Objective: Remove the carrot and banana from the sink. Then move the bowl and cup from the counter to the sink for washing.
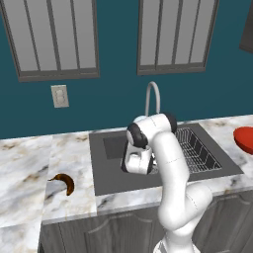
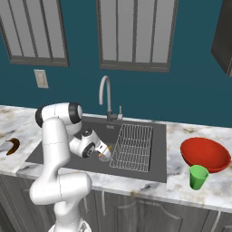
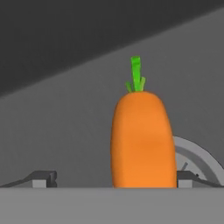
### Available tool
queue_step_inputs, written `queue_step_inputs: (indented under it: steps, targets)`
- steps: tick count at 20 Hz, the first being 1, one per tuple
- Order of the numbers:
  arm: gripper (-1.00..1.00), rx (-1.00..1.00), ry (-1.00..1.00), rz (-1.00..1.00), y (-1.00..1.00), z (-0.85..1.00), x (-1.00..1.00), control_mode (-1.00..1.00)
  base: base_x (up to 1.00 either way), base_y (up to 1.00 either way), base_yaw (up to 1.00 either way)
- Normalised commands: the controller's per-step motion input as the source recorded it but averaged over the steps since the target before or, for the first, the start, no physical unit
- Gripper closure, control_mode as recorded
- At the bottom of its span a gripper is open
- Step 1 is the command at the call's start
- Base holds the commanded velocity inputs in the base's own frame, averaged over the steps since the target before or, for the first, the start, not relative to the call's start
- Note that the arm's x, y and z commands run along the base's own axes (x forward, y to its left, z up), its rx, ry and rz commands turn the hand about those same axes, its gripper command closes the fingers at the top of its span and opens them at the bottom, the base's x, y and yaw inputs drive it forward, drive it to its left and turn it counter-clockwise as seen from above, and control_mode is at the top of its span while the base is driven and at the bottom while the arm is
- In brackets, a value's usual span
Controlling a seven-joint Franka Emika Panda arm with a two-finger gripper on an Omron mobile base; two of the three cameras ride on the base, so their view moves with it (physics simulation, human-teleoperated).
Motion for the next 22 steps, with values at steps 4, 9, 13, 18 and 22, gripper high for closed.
queue_step_inputs:
  steps: [4,9,13,18,22]
  targets:
    - [-1.0,0.0,0.0,0.0,-0.14,-0.15,0.24,-1.0,0.0,0.0,0.0]
    - [-1.0,0.0,0.0,0.0,-0.21,-0.08,0.22,-1.0,0.0,0.0,0.0]
    - [-1.0,0.0,0.0,0.0,-0.22,0.0,0.08,-1.0,0.0,0.0,0.0]
    - [-1.0,0.0,0.0,0.0,-0.21,0.03,0.07,-1.0,0.0,0.0,0.0]
    - [-1.0,0.03,0.15,0.0,-0.13,-0.1,0.11,-1.0,0.0,0.0,0.0]
